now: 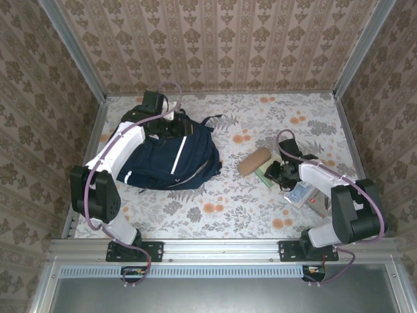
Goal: Pack books, pencil case, and school supplies into a backpack
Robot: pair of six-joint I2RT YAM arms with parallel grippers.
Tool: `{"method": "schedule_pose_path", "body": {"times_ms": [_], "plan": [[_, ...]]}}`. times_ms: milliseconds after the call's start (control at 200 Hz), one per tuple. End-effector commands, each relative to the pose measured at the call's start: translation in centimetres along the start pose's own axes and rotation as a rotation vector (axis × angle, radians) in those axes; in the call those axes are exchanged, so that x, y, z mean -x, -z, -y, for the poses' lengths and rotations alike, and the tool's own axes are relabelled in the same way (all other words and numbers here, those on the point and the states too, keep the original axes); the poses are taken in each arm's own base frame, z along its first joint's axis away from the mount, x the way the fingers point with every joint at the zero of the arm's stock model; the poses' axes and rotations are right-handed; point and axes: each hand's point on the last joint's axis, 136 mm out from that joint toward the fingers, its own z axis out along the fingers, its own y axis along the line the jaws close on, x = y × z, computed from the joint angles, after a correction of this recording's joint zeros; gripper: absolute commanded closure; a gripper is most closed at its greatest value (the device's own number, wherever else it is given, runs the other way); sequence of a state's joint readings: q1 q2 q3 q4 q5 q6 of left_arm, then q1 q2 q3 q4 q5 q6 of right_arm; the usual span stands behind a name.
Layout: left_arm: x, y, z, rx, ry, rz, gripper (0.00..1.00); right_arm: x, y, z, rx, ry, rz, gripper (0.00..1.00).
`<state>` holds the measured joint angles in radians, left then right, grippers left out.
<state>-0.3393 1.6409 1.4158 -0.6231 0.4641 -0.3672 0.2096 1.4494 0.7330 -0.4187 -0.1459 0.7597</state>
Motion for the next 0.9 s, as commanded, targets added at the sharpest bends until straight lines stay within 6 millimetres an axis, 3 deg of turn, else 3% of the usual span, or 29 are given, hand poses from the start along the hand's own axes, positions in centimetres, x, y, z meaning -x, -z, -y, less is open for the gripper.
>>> {"method": "schedule_pose_path", "body": {"times_ms": [0,215,335,475,620,715,895], "plan": [[-0.1,0.1,0.6,-0.023,0.007,0.006,0.53,-1.0,-1.1,-3.1,0.077,-0.002,-0.069,0.54],[0.3,-0.4,1.3,-0.038,0.004,0.004,0.54,-0.3,-3.0,-8.9,0.143,0.048,-0.09,0.53],[-0.2,-1.2,2.2,-0.056,0.035,0.001,0.56,0.4,-3.8,-10.9,0.154,0.066,-0.091,0.53],[-1.3,-2.8,4.0,-0.093,0.079,-0.003,0.58,1.0,-2.1,-12.8,0.187,0.108,-0.082,0.52],[-3.6,-5.3,7.0,-0.126,0.129,-0.022,0.59,3.0,0.3,-10.5,0.088,0.186,0.005,0.48],[-4.8,-6.8,7.3,-0.107,0.198,-0.027,0.63,4.4,0.5,-8.3,0.075,0.186,0.029,0.46],[-6.8,-9.4,8.8,-0.08,0.229,-0.066,0.67,6.4,0.6,-6.3,0.062,0.235,0.072,0.45]]}}
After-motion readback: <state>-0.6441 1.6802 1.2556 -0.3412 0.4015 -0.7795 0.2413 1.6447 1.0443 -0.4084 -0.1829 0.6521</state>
